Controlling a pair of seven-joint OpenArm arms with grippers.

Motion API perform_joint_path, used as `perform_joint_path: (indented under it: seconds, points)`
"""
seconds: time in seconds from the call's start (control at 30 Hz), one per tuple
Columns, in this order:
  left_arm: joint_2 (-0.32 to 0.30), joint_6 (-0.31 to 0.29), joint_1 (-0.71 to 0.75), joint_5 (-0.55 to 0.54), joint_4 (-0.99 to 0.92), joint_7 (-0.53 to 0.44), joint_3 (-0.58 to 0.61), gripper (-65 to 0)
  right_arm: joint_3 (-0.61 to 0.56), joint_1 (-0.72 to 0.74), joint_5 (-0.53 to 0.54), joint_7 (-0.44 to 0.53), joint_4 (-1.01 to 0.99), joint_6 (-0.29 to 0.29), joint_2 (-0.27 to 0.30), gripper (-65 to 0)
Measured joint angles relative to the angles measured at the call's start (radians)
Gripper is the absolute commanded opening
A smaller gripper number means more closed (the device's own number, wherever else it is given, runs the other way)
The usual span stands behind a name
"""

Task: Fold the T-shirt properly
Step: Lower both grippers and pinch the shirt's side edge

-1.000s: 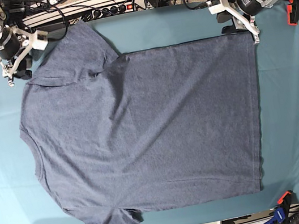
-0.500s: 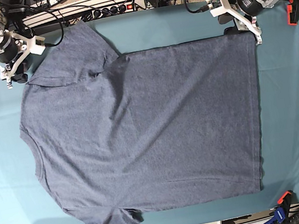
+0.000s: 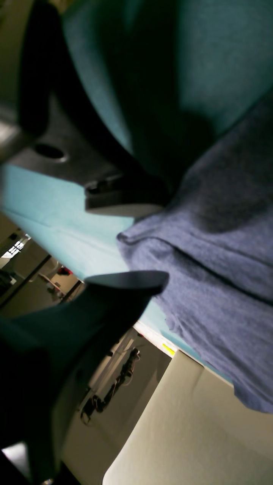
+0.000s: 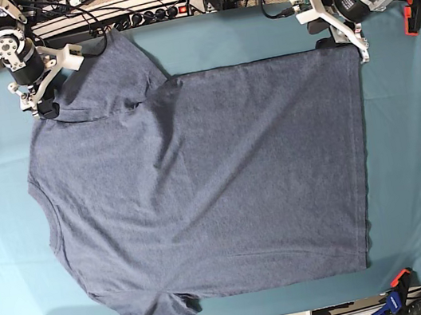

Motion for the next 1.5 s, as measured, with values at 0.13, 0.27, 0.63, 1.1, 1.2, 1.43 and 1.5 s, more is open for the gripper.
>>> perform_joint_path:
  seconds: [0.13, 0.27, 0.63, 1.1, 1.2, 1.43, 1.5]
  points:
    - [0.0, 0.0, 0.0, 0.0, 0.0, 0.004, 0.0, -41.8, -0.002, -0.003, -0.008, 0.001, 0.005, 0.001, 0.002, -39.4]
    - [0.0, 0.0, 0.0, 0.0, 0.0, 0.011, 0.0, -41.8, -0.007, -0.014, -0.007, 0.011, 0.037, 0.013, 0.002, -39.4]
    - [0.0, 0.003, 0.0, 0.0, 0.0, 0.018, 0.0, -41.8, -0.014, -0.076, 0.008, 0.043, 0.135, 0.071, -0.004, -39.4]
    - [0.0, 0.023, 0.0, 0.0, 0.0, 0.018, 0.0, -41.8, -0.024, -0.085, 0.031, 0.069, 0.135, 0.074, -0.006, -65.0]
    - [0.0, 0.041, 0.0, -0.002, -0.015, 0.049, 0.0, -41.8, -0.024, -0.085, 0.031, 0.075, 0.134, 0.067, -0.006, -65.0]
    - [-0.019, 0.124, -0.027, 0.003, -0.167, 0.039, 0.0, -41.8, -0.025, -0.082, 0.032, 0.085, 0.134, 0.068, -0.006, -65.0]
    - [-0.019, 0.132, -0.057, -0.001, -0.201, 0.01, 0.0, -41.8, -0.025, -0.083, 0.032, 0.088, 0.134, 0.067, -0.006, -65.0]
